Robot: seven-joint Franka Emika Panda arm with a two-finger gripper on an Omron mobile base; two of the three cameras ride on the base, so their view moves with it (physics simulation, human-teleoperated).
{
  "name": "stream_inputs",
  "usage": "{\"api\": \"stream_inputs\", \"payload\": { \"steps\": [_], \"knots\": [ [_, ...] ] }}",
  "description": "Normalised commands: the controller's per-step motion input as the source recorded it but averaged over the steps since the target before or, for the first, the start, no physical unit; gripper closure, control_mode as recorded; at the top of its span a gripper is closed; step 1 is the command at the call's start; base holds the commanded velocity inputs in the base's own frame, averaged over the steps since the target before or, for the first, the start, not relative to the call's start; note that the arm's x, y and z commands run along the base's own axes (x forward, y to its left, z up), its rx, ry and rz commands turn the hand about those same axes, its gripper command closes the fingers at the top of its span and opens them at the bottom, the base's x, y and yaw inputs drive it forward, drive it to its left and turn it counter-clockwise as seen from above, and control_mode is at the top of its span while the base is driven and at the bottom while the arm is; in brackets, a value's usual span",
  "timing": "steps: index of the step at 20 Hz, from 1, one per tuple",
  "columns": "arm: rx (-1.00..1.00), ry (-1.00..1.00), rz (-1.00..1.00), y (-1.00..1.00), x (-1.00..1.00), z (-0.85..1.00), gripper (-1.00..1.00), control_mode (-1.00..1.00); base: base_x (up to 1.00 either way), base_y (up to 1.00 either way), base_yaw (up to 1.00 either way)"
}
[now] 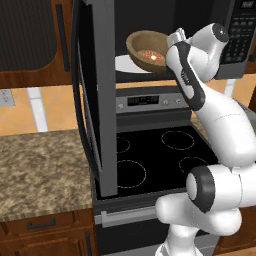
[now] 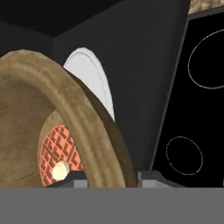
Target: Open the microwave, place the bowl with waffle inside the microwave, then close the microwave door and turn it on.
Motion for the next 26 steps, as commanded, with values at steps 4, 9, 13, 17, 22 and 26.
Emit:
{"api": "stream_inputs", "payload": {
  "steps": [4,9,13,17,22,26],
  "knots": [
    [0.00,0.05,-0.16,0.00,0.69,0.03,1.00,-1.00,0.00,0.00,0.00],
    [0.00,0.01,-0.09,0.24,0.54,-0.17,1.00,-1.00,0.00,0.00,0.00],
    [0.00,0.03,0.00,0.38,0.43,-0.34,1.00,-1.00,0.00,0.00,0.00],
    [0.00,0.08,0.00,0.23,0.51,-0.32,1.00,-1.00,0.00,0.00,0.00],
    [0.00,0.12,0.00,0.03,0.19,-0.18,-1.00,-1.00,0.00,0.00,0.00],
    [0.00,-0.03,0.00,0.00,-0.06,-0.08,-1.00,-1.00,0.00,0.00,0.00]
  ]
}}
